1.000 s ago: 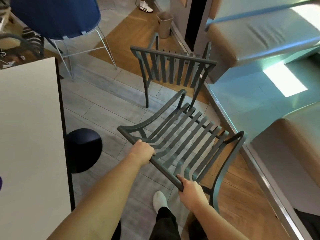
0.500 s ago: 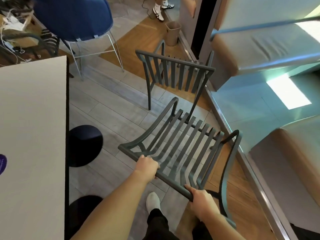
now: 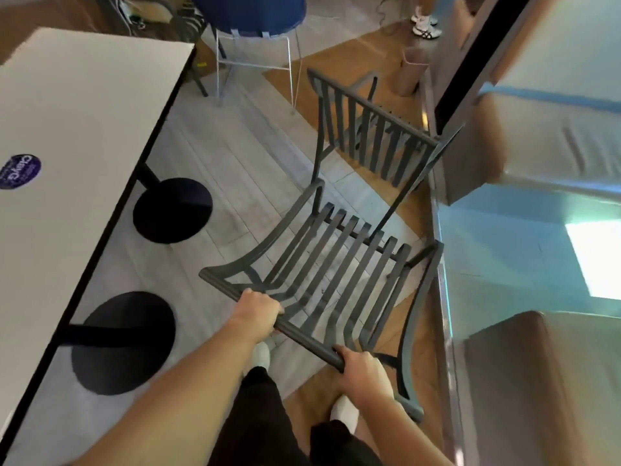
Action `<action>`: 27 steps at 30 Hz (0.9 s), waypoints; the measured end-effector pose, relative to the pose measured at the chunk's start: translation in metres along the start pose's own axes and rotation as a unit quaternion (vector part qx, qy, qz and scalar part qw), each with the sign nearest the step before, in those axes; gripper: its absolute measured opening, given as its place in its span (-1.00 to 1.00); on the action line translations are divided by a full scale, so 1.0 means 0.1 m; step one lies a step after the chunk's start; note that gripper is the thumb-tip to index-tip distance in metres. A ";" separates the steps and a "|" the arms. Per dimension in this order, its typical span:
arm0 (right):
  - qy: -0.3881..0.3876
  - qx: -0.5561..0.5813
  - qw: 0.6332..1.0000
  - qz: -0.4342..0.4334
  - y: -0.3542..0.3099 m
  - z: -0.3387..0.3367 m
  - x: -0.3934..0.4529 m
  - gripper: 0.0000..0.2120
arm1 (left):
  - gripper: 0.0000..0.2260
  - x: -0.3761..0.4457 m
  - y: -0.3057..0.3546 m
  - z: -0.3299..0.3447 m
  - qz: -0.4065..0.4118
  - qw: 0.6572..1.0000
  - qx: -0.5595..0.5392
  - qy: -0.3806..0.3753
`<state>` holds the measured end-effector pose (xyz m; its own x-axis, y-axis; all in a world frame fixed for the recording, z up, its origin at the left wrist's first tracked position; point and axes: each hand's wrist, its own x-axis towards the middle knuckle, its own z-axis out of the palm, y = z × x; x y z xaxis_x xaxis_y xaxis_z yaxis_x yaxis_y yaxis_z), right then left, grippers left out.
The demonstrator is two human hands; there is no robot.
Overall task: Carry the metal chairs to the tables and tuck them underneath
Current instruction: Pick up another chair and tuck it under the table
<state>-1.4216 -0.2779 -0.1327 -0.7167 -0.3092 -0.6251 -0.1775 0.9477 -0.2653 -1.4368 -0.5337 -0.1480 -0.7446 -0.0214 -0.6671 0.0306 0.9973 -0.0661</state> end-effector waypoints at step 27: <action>-0.066 -0.182 0.962 -0.194 1.26 -0.41 0.14 -0.44 | -0.65 -0.69 1.43 0.33 -0.178 0.960 -0.213 0.034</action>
<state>-1.4817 -0.1594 -0.1445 -0.4616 -0.6297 -0.6249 -0.6561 0.7164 -0.2373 -1.3586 -0.3922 -0.1358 -0.6999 -0.3765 -0.6069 -0.4987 0.8660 0.0379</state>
